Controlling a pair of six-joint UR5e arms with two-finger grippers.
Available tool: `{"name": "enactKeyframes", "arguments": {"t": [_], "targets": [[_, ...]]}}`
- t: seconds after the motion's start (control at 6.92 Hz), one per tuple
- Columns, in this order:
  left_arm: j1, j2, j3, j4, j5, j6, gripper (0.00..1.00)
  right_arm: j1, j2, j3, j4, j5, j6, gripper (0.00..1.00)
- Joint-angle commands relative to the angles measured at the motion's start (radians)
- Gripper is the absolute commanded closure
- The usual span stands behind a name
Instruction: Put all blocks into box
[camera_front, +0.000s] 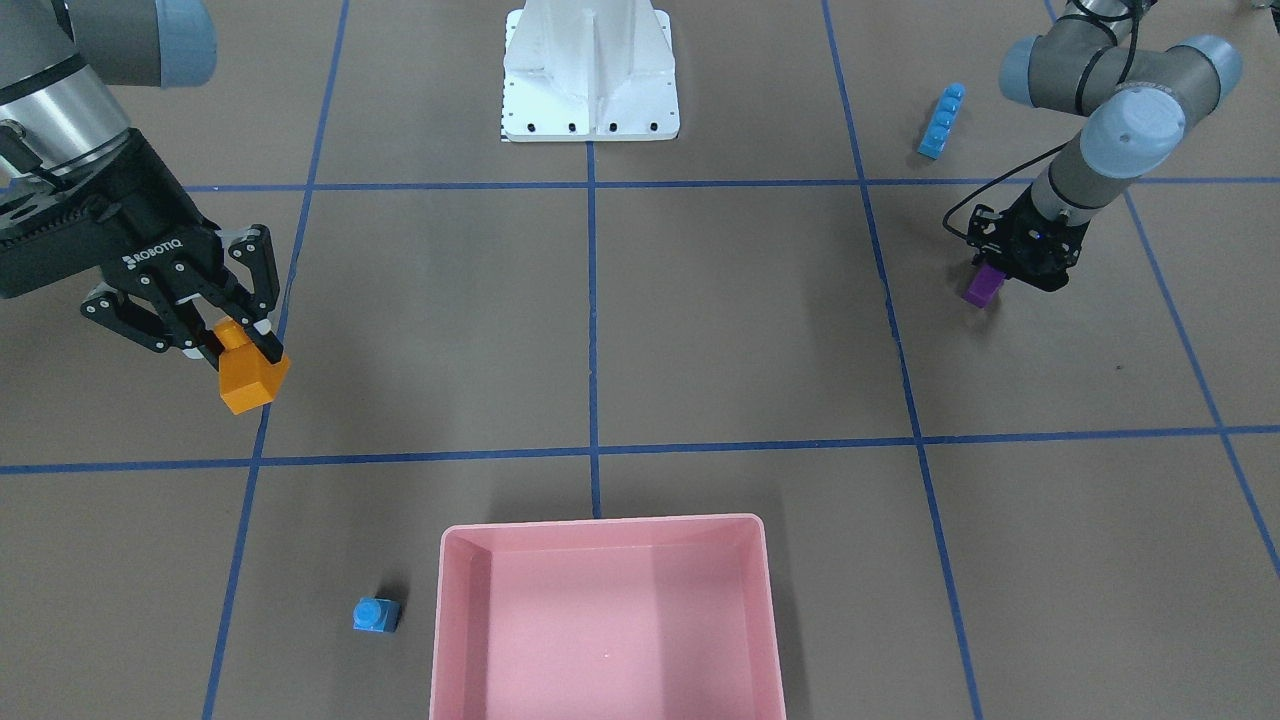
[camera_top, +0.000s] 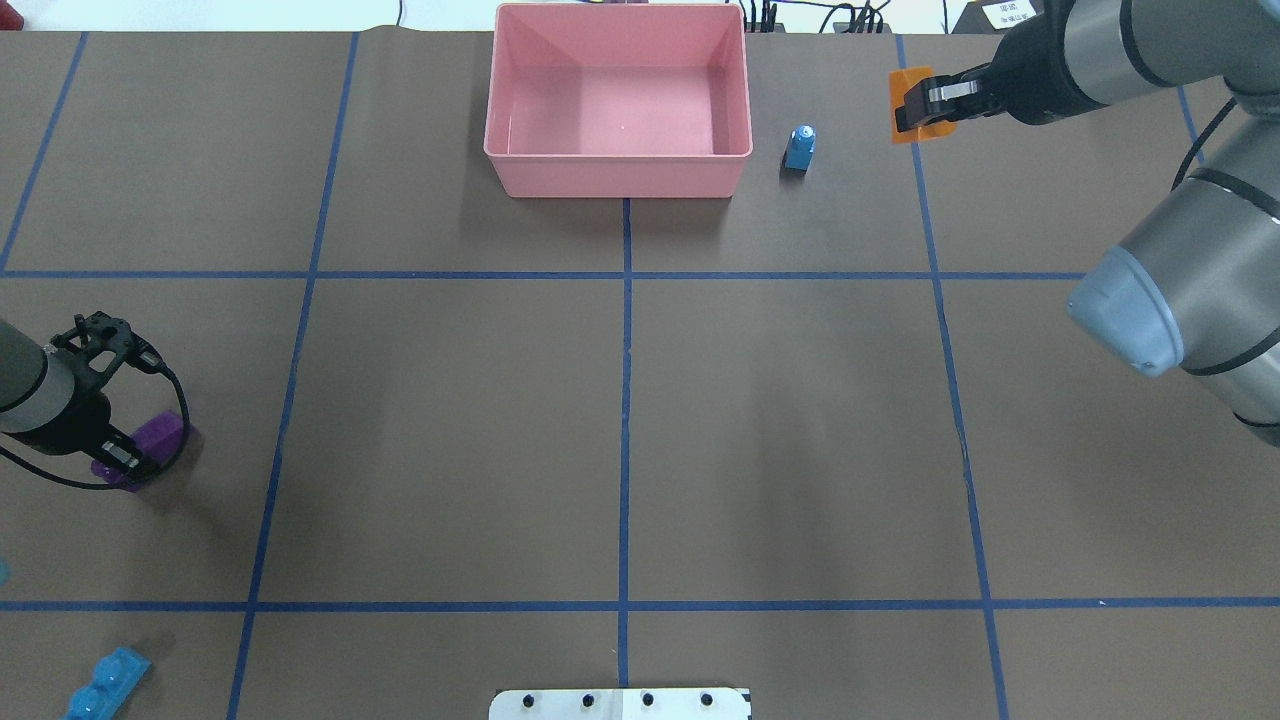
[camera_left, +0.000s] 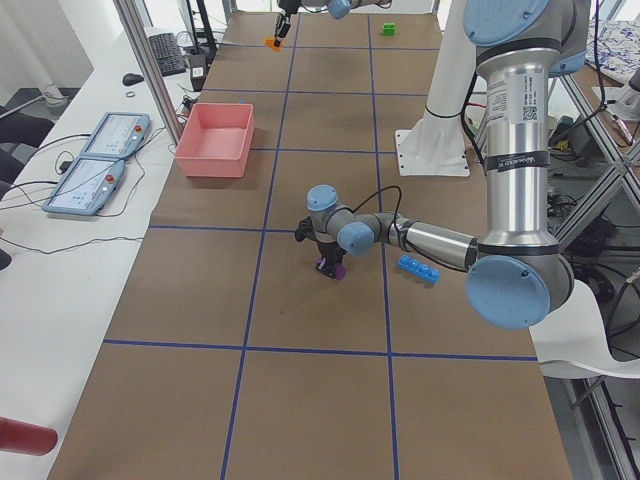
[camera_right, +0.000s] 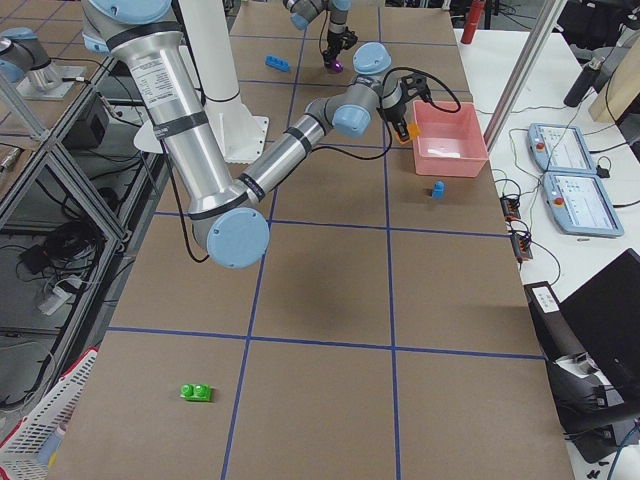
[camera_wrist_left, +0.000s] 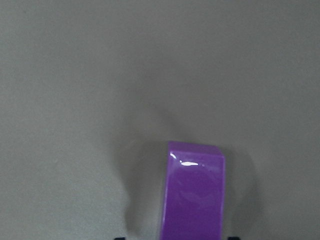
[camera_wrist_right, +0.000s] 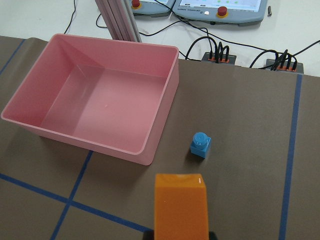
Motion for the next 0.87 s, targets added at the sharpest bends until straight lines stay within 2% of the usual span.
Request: {"name": "enactKeyframes", "arguments": {"t": [0.0,0.29,0.43,0.72], "targets": [[-0.005,0.016,-0.061,0.002,-0.013,-0.062,1.0,-0.001,0.049,-0.05,0.0,-0.003,0.0,1.0],[-0.007,0.036,-0.146,0.009,-0.039,-0.119,1.0,-0.034,0.182,-0.189,0.003,-0.046,0.0,1.0],[-0.014,0.04,-0.166,0.009,-0.088,-0.121,1.0,-0.057,0.279,-0.303,0.006,-0.08,0.0,1.0],[-0.031,0.039,-0.181,0.009,-0.091,-0.121,1.0,-0.078,0.475,-0.556,0.014,-0.106,0.015,1.0]]}}
